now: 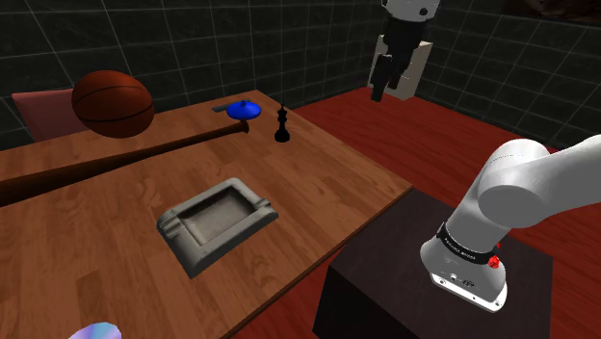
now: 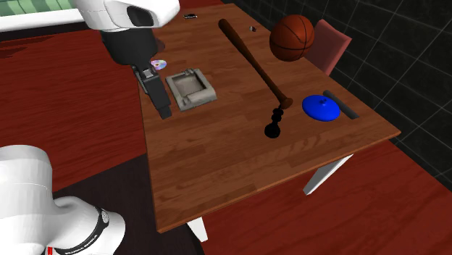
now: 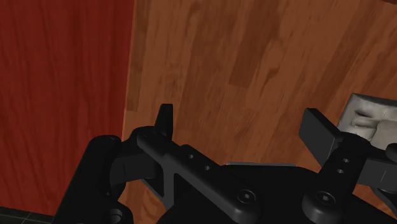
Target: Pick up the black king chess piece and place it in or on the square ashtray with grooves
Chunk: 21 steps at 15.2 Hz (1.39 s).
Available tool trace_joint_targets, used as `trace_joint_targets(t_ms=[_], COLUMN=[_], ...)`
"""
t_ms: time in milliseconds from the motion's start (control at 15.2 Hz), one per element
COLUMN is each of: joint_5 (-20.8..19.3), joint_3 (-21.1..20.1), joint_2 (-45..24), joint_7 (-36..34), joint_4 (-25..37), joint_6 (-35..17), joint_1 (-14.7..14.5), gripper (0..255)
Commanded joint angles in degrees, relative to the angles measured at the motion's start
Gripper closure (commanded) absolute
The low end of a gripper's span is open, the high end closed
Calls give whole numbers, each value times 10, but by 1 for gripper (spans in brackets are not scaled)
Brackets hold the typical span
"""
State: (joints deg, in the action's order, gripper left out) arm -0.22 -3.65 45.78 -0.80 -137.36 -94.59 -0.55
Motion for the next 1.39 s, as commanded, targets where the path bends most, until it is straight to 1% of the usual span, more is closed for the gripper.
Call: trace_joint_targets(t_ms=[0, 330, 660, 990, 1320], joint_5=[0, 5, 3, -4, -14], joint_3=[0, -12, -22, -28, -29], joint_2=[0, -107, -219, -331, -445], joint_7=[0, -35, -70, -105, -139], joint_4=[0, 29, 78, 146, 231], joint_6=[0, -76, -136, -180, -206], joint_1=[0, 13, 25, 35, 42], gripper=[0, 0, 0, 0, 0])
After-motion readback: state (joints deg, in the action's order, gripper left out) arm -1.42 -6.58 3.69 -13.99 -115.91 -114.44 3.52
